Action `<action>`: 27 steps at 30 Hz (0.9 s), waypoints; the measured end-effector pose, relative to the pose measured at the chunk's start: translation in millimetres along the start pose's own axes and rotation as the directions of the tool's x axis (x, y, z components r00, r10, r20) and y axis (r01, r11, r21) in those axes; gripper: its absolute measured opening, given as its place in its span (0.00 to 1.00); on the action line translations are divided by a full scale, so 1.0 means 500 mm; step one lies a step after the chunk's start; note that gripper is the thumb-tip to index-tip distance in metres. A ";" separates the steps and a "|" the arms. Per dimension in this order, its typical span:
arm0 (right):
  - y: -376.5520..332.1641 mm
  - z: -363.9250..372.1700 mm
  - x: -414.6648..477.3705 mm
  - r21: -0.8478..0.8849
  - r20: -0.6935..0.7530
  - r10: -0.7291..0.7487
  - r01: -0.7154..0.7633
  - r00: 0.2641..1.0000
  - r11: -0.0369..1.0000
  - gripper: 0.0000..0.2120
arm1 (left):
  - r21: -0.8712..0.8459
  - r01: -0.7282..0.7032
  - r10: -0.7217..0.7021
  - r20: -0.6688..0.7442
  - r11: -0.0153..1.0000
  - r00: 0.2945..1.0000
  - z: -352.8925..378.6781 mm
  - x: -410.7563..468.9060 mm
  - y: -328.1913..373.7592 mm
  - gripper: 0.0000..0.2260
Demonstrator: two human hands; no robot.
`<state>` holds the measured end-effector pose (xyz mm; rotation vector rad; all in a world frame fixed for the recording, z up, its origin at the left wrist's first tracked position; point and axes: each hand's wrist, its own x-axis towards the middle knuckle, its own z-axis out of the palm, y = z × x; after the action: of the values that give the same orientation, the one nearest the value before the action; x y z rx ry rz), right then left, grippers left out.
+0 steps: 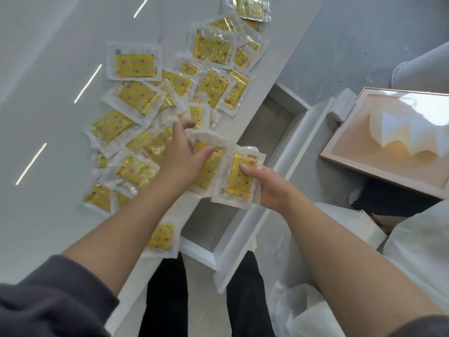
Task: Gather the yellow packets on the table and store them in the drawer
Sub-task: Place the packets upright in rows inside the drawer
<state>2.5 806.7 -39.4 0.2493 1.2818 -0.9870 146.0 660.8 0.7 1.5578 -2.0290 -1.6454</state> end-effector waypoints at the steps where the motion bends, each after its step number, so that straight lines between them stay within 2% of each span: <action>1: -0.001 -0.030 -0.007 -0.022 -0.029 0.008 -0.008 1.000 1.000 0.22 | -0.010 0.038 -0.038 0.002 0.999 0.999 0.039 -0.023 -0.009 0.21; 4: -0.003 -0.107 -0.016 -0.159 -0.154 0.017 -0.042 0.988 0.986 0.15 | -0.051 0.205 -0.206 -0.010 0.977 0.978 0.160 -0.094 -0.064 0.10; 7: 0.003 -0.153 0.011 -0.484 -0.233 -0.081 -0.044 0.969 0.874 0.10 | -0.224 0.423 -0.439 -0.027 0.878 0.898 0.258 -0.140 -0.139 0.06; 9: 0.010 -0.152 0.037 -0.639 -0.192 -0.119 -0.032 0.974 0.768 0.07 | -0.356 0.530 -0.586 -0.063 0.770 0.808 0.298 -0.151 -0.202 0.08; 11: 0.019 -0.137 0.065 -0.722 -0.130 -0.122 -0.010 0.984 0.692 0.06 | -0.490 0.578 -0.701 -0.101 0.652 0.706 0.321 -0.147 -0.270 0.12; 13: 0.034 -0.121 0.098 -0.767 -0.082 -0.141 0.028 0.987 0.641 0.07 | -0.585 0.581 -0.765 -0.110 0.566 0.634 0.335 -0.133 -0.324 0.17; 15: 0.062 -0.112 0.138 -0.793 -0.047 -0.161 0.061 0.986 0.606 0.10 | -0.600 0.605 -0.804 -0.114 0.523 0.583 0.350 -0.118 -0.369 0.24; 17: 0.098 -0.111 0.179 -0.851 -0.025 -0.159 0.062 0.987 0.521 0.11 | -0.557 0.635 -0.811 -0.129 0.536 0.571 0.365 -0.106 -0.412 0.27; 19: 0.130 -0.115 0.216 -0.921 -0.004 -0.144 0.052 0.990 0.385 0.10 | -0.489 0.674 -0.814 -0.149 0.555 0.562 0.374 -0.106 -0.447 0.24; 22: 0.154 -0.117 0.253 -0.977 -0.012 -0.111 0.012 0.994 0.214 0.11 | -0.225 0.766 -0.797 -0.236 0.602 0.557 0.364 -0.110 -0.475 0.18; 24: 0.157 -0.111 0.267 -0.986 -0.030 -0.091 -0.014 0.995 0.166 0.14 | 0.022 0.777 -0.739 -0.296 0.629 0.606 0.353 -0.113 -0.476 0.17; 27: 0.158 -0.103 0.283 -0.991 -0.023 -0.061 -0.015 0.998 0.137 0.17 | 0.283 0.660 -0.578 -0.324 0.696 0.749 0.339 -0.118 -0.463 0.24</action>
<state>18.8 819.8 -208.2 -0.8498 1.7434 0.0862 213.9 842.5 -218.8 2.6780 -1.8879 -1.1572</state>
